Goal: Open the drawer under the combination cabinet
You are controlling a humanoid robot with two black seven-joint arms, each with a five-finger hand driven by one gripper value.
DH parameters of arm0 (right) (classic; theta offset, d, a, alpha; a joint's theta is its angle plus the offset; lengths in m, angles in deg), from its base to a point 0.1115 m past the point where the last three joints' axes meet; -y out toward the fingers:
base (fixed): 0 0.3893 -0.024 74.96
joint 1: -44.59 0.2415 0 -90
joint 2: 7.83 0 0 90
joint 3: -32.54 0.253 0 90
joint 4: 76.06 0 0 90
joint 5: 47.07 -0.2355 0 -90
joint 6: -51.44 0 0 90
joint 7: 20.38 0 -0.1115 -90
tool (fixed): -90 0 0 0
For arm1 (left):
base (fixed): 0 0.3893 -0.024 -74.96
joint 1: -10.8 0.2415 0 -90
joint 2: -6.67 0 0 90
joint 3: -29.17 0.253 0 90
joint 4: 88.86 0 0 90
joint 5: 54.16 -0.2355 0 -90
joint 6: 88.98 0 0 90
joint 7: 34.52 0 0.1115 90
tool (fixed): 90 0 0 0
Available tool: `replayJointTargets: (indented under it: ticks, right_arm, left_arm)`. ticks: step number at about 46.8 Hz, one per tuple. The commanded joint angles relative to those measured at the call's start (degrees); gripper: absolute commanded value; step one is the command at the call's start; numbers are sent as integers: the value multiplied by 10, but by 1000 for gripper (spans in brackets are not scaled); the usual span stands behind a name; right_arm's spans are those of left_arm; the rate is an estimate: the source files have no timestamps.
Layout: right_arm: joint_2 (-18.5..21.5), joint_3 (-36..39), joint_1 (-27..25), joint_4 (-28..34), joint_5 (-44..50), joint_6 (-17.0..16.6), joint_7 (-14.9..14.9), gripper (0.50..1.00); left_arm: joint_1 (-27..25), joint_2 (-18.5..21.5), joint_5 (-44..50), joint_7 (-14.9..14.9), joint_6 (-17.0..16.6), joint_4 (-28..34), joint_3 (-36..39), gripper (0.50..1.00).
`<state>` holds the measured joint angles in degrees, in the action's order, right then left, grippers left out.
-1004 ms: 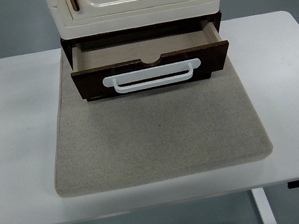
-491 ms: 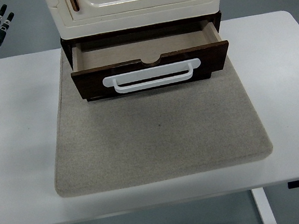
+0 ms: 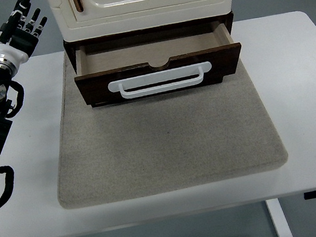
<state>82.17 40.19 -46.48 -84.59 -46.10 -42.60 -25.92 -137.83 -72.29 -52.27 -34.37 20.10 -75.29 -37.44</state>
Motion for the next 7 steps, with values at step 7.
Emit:
replayJointTargets:
  ticks: [7]
  right_arm:
    - [0,0,0,0,0,0,-1,928]
  left_arm:
    - [-1,-6,-1,-3,0,1,1,1000]
